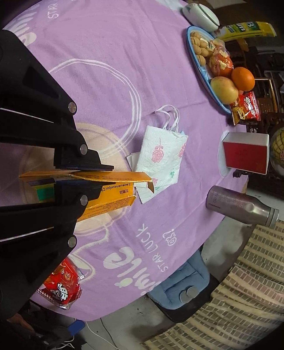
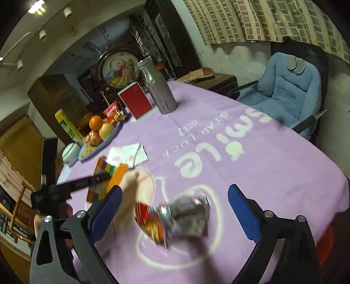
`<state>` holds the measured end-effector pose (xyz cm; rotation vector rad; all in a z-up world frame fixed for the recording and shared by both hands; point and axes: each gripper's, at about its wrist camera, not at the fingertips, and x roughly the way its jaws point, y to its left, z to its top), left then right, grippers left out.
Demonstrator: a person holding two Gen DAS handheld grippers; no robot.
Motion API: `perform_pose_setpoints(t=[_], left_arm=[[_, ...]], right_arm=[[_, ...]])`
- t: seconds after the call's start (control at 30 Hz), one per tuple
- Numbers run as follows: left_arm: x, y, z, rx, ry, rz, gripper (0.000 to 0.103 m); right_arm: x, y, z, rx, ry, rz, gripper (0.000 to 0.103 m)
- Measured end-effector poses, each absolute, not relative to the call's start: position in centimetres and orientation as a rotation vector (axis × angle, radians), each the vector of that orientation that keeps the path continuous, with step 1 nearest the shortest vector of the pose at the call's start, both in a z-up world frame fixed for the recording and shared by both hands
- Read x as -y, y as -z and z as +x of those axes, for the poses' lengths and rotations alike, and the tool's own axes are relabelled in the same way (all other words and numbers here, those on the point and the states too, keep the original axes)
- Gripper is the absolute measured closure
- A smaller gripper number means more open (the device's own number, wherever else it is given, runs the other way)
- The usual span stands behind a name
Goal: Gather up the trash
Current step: 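Carry the foil bag and orange box over the red wastebasket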
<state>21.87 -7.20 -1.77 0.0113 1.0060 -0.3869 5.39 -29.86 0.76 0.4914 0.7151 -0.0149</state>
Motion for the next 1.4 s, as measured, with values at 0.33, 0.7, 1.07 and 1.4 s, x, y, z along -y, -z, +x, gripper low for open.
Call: perform_pose_setpoints(t=[0.33, 0.7, 1.07, 1.4], left_arm=[[6.5, 1.7, 21.8, -1.012, 0.376, -0.013, 0.096], [6.3, 1.6, 21.9, -1.028, 0.377, -0.037, 0.096], [8.1, 1.8, 20.9, -1.022, 0.404, 0.016, 0.096], [17.5, 0.2, 10.7, -0.925, 0.712, 0.221, 0.096]], right_arm=[[27.3, 2.3, 3.7, -0.891, -0.066, 0.502, 0.008], [23.8, 5.2, 11.6, -0.973, -0.046, 0.515, 0.067], [27.3, 0.4, 8.1, -0.759, 0.055, 0.392, 0.079], [37.0, 0.0, -6.9, -0.657, 0.285, 0.349, 0.077]])
